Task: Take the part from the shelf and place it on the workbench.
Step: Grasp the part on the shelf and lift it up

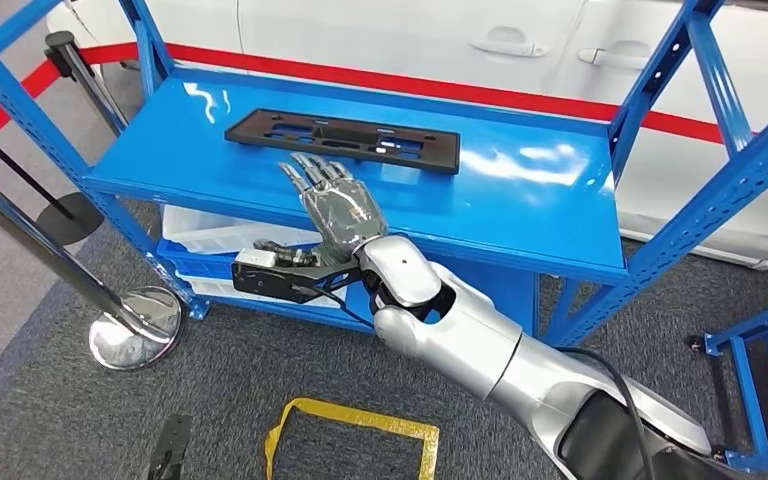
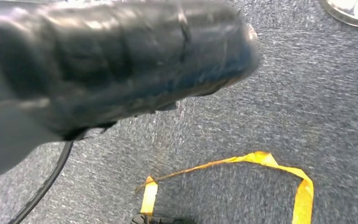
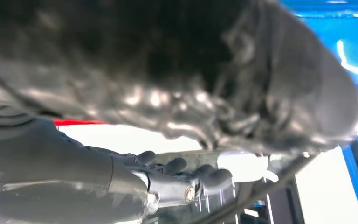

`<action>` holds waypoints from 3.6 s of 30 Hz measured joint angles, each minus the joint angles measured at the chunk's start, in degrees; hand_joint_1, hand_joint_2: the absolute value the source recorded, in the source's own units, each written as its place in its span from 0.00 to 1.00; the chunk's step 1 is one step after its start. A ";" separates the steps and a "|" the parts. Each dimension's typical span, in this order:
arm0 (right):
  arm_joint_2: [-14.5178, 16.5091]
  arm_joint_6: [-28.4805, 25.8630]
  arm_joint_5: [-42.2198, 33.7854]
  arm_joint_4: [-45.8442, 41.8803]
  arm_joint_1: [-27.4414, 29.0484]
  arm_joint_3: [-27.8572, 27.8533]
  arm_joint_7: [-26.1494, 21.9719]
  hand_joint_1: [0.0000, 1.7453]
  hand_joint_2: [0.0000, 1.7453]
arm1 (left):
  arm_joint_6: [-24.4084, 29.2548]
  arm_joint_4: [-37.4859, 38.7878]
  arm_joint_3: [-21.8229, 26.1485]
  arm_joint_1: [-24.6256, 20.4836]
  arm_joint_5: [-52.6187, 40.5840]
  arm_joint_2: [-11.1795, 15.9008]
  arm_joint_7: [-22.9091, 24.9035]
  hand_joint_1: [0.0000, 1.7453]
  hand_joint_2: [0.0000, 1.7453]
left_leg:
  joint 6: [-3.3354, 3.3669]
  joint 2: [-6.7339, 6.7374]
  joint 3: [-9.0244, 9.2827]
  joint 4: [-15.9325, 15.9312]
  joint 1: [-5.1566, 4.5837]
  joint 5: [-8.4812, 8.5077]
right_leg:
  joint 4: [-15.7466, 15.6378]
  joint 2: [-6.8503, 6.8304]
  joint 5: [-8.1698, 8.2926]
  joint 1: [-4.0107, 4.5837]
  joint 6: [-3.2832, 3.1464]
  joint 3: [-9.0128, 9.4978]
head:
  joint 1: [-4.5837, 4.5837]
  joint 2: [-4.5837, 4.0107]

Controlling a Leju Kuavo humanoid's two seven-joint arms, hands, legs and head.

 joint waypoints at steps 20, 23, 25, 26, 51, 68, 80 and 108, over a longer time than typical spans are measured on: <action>0.29 2.82 -1.28 2.89 -1.83 -0.19 2.49 0.00 0.25 | 1.02 0.03 0.00 -0.07 0.51 -0.51 0.83 0.00 0.00 | -2.16 -0.56 2.23 13.61 0.35 -13.95 | -1.62 0.67 9.84 1.03 -3.38 -10.35 | 0.10 0.00; 0.28 3.00 -0.50 3.50 -1.69 -0.19 3.29 0.00 1.00 | 1.67 0.06 0.00 0.24 0.39 -0.52 1.80 0.00 0.00 | -2.95 -0.39 0.42 10.73 0.95 -9.74 | -0.81 0.79 8.56 0.71 -2.94 -9.66 | 0.08 0.00; 0.25 3.57 0.19 3.85 -1.72 -0.18 3.96 0.00 1.00 | 1.73 0.07 0.00 0.29 0.35 -0.56 2.38 0.00 0.00 | -3.20 -0.27 1.89 4.30 1.04 -5.37 | -0.08 0.79 7.72 0.43 -2.37 -9.28 | 0.07 0.00; 0.22 4.14 0.49 4.02 -1.77 -0.17 4.28 0.00 1.00 | 1.73 0.08 0.00 0.29 0.36 -0.58 2.60 0.00 0.00 | -2.91 -0.19 2.39 2.40 0.85 -4.42 | 0.15 0.78 7.49 0.39 -2.08 -9.29 | 0.03 0.00; -1.52 9.58 -3.49 7.63 0.28 0.08 2.36 0.00 1.00 | 1.23 0.17 -0.02 0.62 -0.50 -0.77 3.60 0.00 0.00 | -2.12 -0.02 -4.09 16.20 0.42 -10.85 | -0.78 0.38 6.24 0.36 -2.46 -7.33 | 0.06 0.00; -1.61 2.30 1.93 16.60 1.72 0.05 5.24 0.00 1.00 | -0.38 0.17 -0.75 0.11 -2.76 -1.42 4.20 0.00 0.00 | 0.57 -0.04 2.05 0.47 0.29 -1.84 | 14.24 0.41 -0.27 -0.19 0.36 -13.82 | 0.39 0.00; -1.56 -0.31 2.32 20.23 1.08 -1.28 5.56 0.00 1.00 | -0.85 0.17 -1.66 0.10 -2.84 -1.99 3.90 0.00 0.00 | -1.90 -0.03 -3.77 12.75 0.44 -8.34 | -0.15 0.46 5.11 -0.19 -1.84 -6.68 | 0.08 0.00; -2.13 -1.05 3.50 22.62 2.94 -2.26 6.26 0.00 1.00 | -0.83 0.20 -2.05 0.27 -2.62 -2.28 3.49 0.00 0.00 | -1.90 0.01 0.77 3.69 0.64 -4.26 | 0.44 0.62 4.97 -0.76 -1.20 -7.18 | 0.11 0.00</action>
